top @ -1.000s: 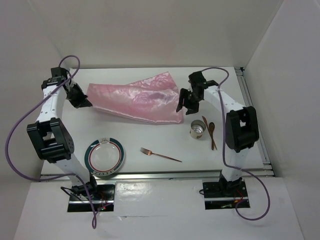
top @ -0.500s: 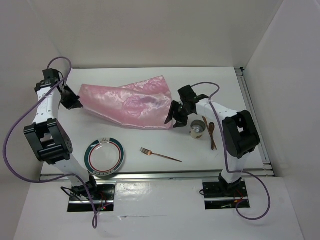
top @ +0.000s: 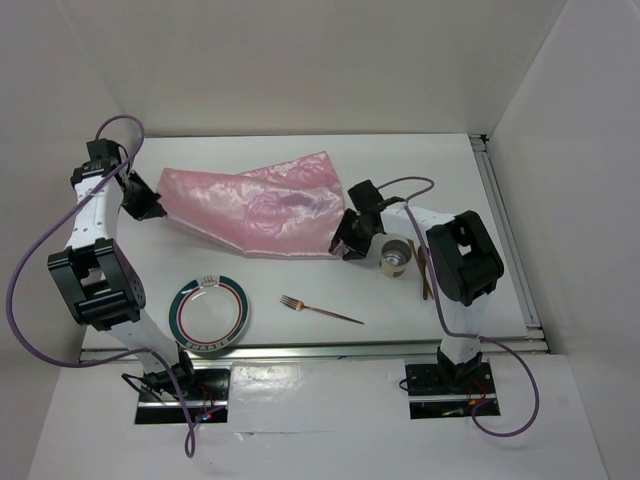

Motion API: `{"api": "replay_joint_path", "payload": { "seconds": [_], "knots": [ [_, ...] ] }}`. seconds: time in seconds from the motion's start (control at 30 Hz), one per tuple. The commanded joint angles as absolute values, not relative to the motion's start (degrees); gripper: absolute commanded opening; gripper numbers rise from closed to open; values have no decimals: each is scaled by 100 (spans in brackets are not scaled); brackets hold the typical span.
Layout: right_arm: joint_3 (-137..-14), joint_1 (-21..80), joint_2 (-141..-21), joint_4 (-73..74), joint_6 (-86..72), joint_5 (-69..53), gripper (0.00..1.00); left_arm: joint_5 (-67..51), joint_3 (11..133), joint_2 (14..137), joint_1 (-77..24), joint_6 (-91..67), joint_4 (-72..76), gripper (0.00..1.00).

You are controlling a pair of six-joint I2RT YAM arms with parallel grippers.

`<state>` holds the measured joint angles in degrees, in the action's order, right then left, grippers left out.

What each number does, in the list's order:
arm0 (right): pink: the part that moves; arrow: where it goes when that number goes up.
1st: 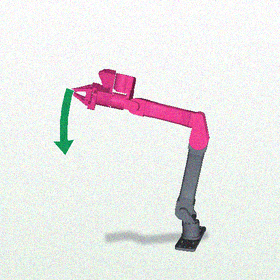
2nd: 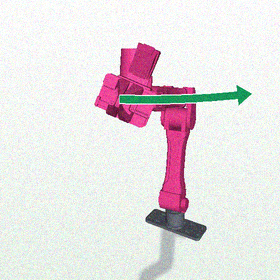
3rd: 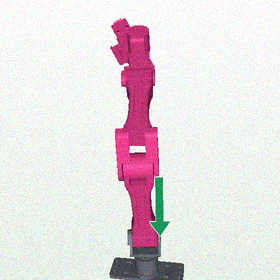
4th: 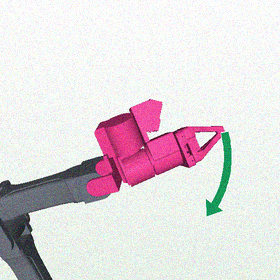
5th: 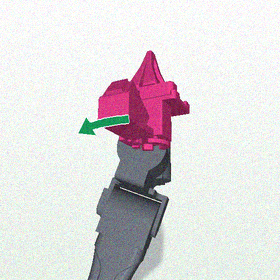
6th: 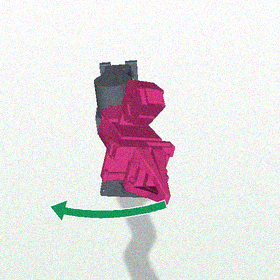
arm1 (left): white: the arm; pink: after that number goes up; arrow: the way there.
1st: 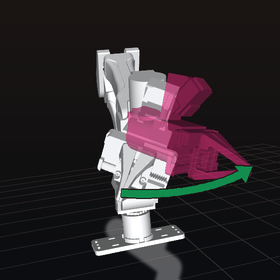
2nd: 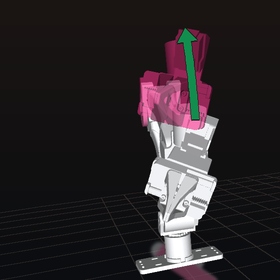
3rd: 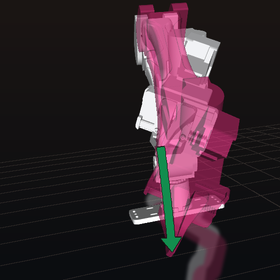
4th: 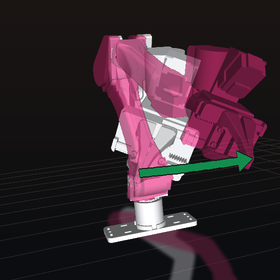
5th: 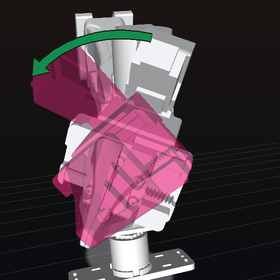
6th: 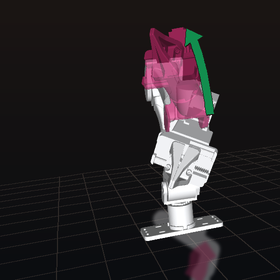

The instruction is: Set the dinner table for one person

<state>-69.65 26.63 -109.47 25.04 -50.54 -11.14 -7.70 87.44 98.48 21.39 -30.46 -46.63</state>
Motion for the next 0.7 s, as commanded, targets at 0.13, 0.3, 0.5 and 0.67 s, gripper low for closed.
{"api": "replay_joint_path", "payload": {
  "seconds": [0.13, 0.3, 0.5, 0.67],
  "knots": [
    [-7400, 2786, -11435, 2338, -5168, -528, 33, -861, 8719, 9598, 2136, -3138, -4588, 0],
    [-7566, 2839, -11180, 2408, -5072, -186, 0, -914, 8771, 9598, 2136, -3138, -4588, 0],
    [-8866, 2663, -10565, 2952, -4247, 289, 0, -1484, 9568, 9650, 2136, -3190, -4702, 0],
    [-10079, 2339, -10195, 3269, -3631, 535, 0, -2091, 10799, 9650, 2136, -3313, -4887, 0]
  ]
}}
